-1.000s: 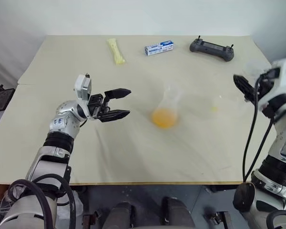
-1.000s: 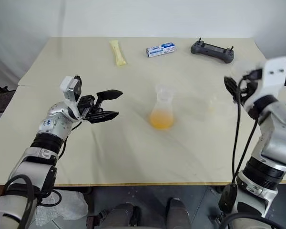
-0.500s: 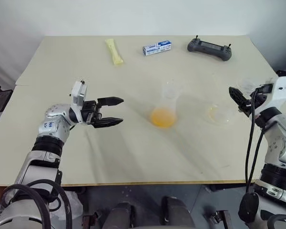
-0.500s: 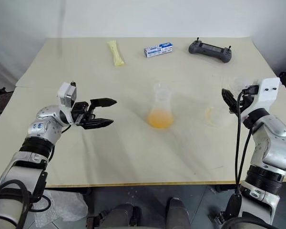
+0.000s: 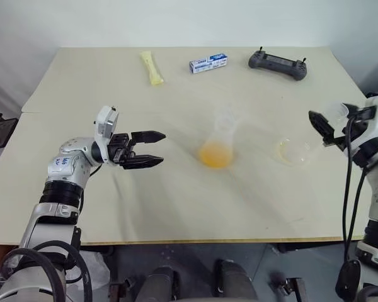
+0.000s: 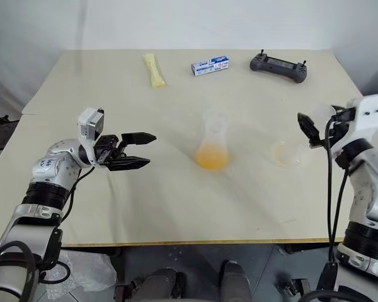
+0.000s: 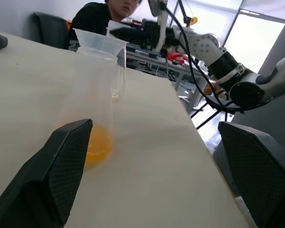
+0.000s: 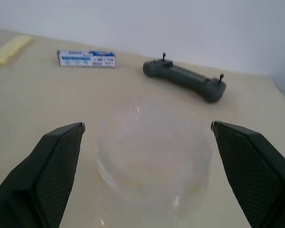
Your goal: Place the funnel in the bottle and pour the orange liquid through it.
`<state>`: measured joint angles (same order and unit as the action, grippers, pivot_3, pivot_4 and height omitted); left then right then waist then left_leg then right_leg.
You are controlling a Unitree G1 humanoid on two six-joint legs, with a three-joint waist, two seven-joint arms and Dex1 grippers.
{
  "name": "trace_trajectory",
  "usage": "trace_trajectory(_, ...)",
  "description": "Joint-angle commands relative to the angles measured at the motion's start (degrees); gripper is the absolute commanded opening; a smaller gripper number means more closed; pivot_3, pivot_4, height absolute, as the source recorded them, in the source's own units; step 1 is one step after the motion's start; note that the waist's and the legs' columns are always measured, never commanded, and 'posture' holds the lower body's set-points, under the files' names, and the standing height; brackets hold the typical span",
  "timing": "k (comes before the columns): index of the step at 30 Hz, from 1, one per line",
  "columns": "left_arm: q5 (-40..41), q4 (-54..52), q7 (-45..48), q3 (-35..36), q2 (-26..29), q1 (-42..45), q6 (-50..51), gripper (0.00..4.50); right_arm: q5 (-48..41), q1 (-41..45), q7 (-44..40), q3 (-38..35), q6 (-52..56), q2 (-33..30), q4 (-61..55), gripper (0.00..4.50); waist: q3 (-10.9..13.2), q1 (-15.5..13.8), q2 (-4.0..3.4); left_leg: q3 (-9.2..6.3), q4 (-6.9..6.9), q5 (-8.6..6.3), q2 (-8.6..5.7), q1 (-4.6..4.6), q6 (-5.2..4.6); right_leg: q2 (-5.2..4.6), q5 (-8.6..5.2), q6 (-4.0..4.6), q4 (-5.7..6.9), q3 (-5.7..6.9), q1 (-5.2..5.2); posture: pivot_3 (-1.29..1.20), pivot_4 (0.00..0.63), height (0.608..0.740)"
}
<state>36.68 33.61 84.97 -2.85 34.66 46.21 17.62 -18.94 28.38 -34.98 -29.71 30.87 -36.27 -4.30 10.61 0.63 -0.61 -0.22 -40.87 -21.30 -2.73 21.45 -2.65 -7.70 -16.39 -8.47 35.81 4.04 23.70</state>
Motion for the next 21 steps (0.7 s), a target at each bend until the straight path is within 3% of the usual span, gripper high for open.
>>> trace_trajectory(1, -0.18, -3.87, -1.84, 2.47, 0.22, -1.35, 3.69, 4.50, -5.33, 1.83, -2.30, -2.08, -0.37, -3.63, -5.37, 4.46, 0.00, -0.06, 0.00, 0.00, 0.00, 0.00, 0.00, 0.00, 0.00, 0.00, 0.00, 0.00, 0.00, 0.00, 0.00, 0.00, 0.150, 0.740)
trace_trajectory(7, -0.67, -7.42, -4.76, 3.87, 0.10, -3.23, 8.79, 4.50, -13.91, -1.91, -8.41, -1.90, 3.18, -8.72, -12.94, 4.46, 0.00, -0.69, 0.01, -0.04, -0.01, 0.00, 0.04, 0.01, 0.00, 0.01, 0.00, 0.00, -0.09, 0.04, -0.05, 0.00, 0.150, 0.740)
trace_trajectory(11, -2.89, -8.62, -9.11, 7.11, -1.43, -5.36, 2.44, 4.50, -21.19, -12.37, -16.35, -3.28, 6.01, -12.04, -22.77, 4.46, 0.00, -1.46, 0.02, -0.13, -0.06, -0.01, 0.02, 0.01, -0.01, 0.00, 0.00, 0.00, -0.23, 0.06, -0.19, 0.00, 0.150, 0.740)
trace_trajectory(14, -5.93, -8.91, -10.71, 6.36, -0.92, -6.21, 1.29, 4.50, -20.03, -24.38, -23.45, -3.17, 3.30, -14.58, -27.33, 4.46, 0.00, -2.10, 0.02, -0.14, -0.01, -0.02, 0.04, 0.01, 0.01, 0.03, 0.00, 0.00, -0.27, 0.14, -0.20, 0.00, 0.150, 0.740)
trace_trajectory(21, -8.95, -7.09, -7.21, 6.38, -0.06, -7.45, -3.17, 4.50, -16.74, -34.81, -26.46, -2.60, -2.19, -13.92, -24.22, 4.46, 0.00, -2.04, 0.08, 0.11, -0.12, -0.04, 0.04, -0.14, -0.08, 0.00, 0.07, -0.12, -0.46, 0.02, -0.42, 0.00, 0.150, 0.740)
